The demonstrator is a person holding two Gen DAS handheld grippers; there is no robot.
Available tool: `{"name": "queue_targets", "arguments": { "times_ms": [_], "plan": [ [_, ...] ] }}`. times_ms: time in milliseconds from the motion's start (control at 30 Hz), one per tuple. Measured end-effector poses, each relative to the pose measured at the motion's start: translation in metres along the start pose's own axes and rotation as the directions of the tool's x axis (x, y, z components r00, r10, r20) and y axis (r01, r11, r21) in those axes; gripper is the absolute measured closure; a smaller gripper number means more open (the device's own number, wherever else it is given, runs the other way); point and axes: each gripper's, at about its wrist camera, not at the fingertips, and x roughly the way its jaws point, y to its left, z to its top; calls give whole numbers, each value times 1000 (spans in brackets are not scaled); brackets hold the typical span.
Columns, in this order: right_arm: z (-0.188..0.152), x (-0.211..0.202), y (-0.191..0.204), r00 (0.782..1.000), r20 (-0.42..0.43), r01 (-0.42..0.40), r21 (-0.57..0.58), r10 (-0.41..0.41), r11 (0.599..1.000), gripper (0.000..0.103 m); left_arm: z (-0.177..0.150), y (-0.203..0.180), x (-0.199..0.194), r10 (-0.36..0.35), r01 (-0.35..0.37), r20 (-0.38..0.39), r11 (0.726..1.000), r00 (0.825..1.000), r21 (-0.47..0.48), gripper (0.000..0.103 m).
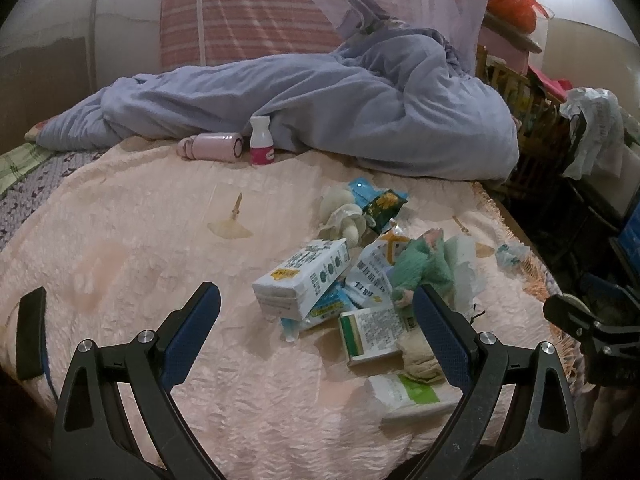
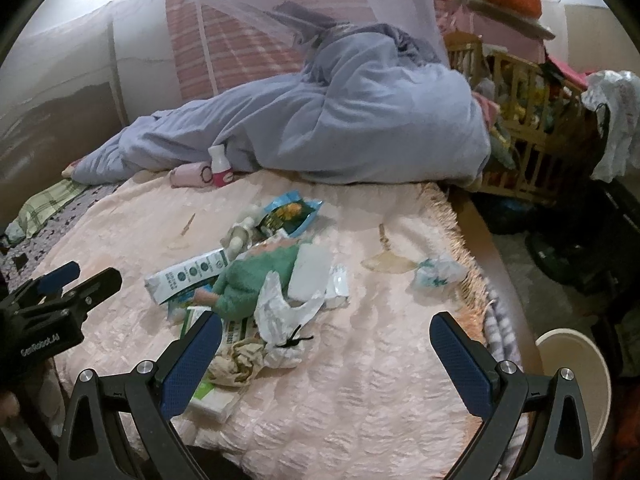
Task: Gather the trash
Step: 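Grasp the beige crumpled cloth with the right tool while the left tool grasps the white-green tissue pack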
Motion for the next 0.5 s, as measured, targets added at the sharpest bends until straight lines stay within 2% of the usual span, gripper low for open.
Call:
{"name": "queue_targets", "arguments": {
  "times_ms": [100, 233, 367, 500],
  "plan": [
    [-3, 50, 18, 999, -30, -23, -6, 23, 1000, 0, -4, 9, 3, 10, -10, -16, 1000, 1000, 6, 6],
    [-16, 73, 27, 996, -76, -52, -9, 51, 999, 0, -12, 28, 9, 64, -63, -27, 997, 998, 44, 6],
    [-26, 93, 41, 989, -114, -96, -1, 95, 995, 1, -20, 51, 13, 75, -73, -77, 997, 994, 33, 6],
    [-31, 115, 59, 975, -152, -166, -5, 163, 986, 13, -26, 61, 13, 88, -84, -108, 996, 990, 41, 6]
  ]
}}
